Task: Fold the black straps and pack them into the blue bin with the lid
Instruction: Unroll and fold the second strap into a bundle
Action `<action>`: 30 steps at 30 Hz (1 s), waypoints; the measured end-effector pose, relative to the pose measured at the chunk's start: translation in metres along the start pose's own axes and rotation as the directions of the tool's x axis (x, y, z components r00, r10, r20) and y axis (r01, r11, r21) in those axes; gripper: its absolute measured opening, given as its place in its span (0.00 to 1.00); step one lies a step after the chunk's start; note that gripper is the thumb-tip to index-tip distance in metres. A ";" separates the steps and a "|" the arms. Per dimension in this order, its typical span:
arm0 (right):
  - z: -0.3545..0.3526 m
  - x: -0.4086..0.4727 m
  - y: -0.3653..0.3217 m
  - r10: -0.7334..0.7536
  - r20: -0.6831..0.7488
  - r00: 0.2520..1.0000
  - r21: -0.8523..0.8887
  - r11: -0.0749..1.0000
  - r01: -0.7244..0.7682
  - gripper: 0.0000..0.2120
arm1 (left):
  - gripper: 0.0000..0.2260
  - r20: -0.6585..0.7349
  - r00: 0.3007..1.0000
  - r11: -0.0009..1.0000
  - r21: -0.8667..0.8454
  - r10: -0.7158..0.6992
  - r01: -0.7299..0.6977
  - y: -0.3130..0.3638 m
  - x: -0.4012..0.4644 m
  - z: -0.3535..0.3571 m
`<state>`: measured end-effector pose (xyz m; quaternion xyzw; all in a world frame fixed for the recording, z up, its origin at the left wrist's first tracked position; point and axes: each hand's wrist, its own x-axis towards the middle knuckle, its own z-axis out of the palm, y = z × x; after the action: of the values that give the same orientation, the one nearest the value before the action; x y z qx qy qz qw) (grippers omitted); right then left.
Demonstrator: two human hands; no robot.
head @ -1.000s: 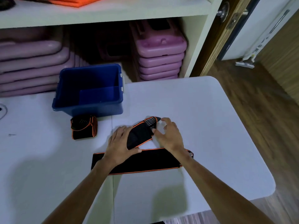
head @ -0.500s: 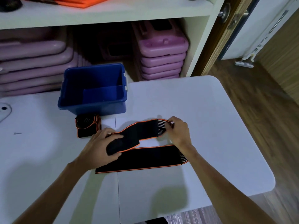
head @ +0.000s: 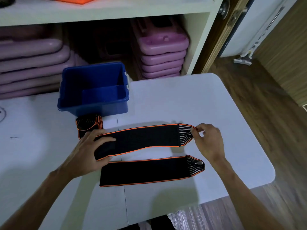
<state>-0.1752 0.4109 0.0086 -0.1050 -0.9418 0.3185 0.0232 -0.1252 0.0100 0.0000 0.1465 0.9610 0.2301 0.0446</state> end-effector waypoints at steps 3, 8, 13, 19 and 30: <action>-0.004 -0.009 0.004 0.078 0.095 0.992 -0.017 0.997 -0.076 0.08 | 0.25 0.064 0.997 0.998 -0.052 0.042 -0.038 0.005 -0.013 0.005; 0.002 -0.046 0.024 0.143 0.189 0.972 -0.244 0.965 -0.095 0.08 | 0.25 0.219 0.972 0.997 -0.033 0.082 -0.077 0.004 -0.035 0.037; 0.012 -0.069 0.041 0.164 0.202 0.965 -0.327 0.941 -0.092 0.09 | 0.27 0.288 0.946 0.985 0.050 0.147 -0.168 -0.001 -0.039 0.057; 0.018 -0.071 0.053 0.196 0.189 0.962 -0.192 0.968 -0.159 0.03 | 0.28 0.317 0.938 0.980 0.091 0.142 -0.179 0.003 -0.044 0.061; 0.047 -0.024 0.021 0.117 0.142 0.983 -0.026 0.993 -0.114 0.13 | 0.35 0.240 0.971 0.985 0.165 0.017 -0.058 -0.021 -0.039 0.043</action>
<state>-0.1535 0.3941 -0.0405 -0.1366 -0.9362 0.3176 -0.0637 -0.0870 -0.0012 -0.0468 0.1944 0.9620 0.1283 0.1423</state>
